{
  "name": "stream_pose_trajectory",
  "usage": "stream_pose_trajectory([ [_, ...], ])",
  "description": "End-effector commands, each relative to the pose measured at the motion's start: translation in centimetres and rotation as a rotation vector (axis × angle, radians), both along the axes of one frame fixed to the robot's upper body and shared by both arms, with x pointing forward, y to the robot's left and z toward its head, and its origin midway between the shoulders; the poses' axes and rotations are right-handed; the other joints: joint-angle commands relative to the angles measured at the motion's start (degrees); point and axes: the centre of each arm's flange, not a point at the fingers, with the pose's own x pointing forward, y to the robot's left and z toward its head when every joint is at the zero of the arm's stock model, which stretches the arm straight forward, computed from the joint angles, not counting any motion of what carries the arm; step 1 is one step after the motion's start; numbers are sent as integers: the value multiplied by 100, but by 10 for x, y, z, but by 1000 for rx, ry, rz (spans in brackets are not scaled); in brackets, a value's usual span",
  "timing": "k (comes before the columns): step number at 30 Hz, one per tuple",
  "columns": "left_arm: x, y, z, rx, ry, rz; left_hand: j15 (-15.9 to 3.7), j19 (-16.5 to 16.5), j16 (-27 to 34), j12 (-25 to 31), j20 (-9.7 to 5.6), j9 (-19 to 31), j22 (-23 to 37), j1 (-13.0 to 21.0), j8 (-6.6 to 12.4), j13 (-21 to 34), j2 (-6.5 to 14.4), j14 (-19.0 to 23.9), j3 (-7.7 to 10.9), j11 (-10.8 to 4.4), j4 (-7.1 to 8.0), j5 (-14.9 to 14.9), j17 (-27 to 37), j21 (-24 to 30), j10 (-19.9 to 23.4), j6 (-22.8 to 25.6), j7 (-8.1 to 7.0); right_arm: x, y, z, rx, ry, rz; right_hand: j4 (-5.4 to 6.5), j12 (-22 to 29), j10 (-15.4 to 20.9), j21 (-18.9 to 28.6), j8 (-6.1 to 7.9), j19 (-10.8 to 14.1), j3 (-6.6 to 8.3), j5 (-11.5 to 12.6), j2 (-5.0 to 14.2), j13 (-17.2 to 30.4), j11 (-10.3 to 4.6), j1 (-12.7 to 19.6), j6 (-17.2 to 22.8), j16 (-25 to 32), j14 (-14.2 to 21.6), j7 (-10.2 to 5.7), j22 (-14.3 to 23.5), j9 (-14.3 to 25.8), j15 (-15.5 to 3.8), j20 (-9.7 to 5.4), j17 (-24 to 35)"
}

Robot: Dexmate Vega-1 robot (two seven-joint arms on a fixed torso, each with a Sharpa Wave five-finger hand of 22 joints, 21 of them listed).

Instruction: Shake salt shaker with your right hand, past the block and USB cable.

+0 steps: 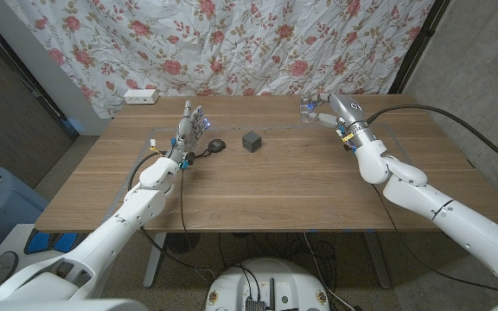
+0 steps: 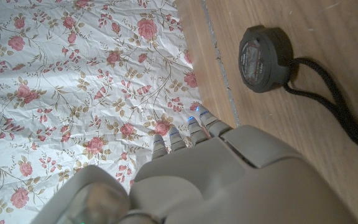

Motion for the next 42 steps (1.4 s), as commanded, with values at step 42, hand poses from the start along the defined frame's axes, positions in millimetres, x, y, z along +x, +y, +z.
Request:
stream_pose_trajectory([
  [42, 0, 0, 0, 0, 0, 0, -607, 29, 30, 20, -135, 35, 27, -1, 26, 21, 577, 11, -9, -60, 35, 26, 34, 25, -7, 22, -44, 7, 22, -82, 86, 103, 50, -30, -33, 89, 32, -170, 94, 78, -33, 292, -36, -24, -59, 374, 88, 164, -309, 26, -39, -823, -51, 37],
])
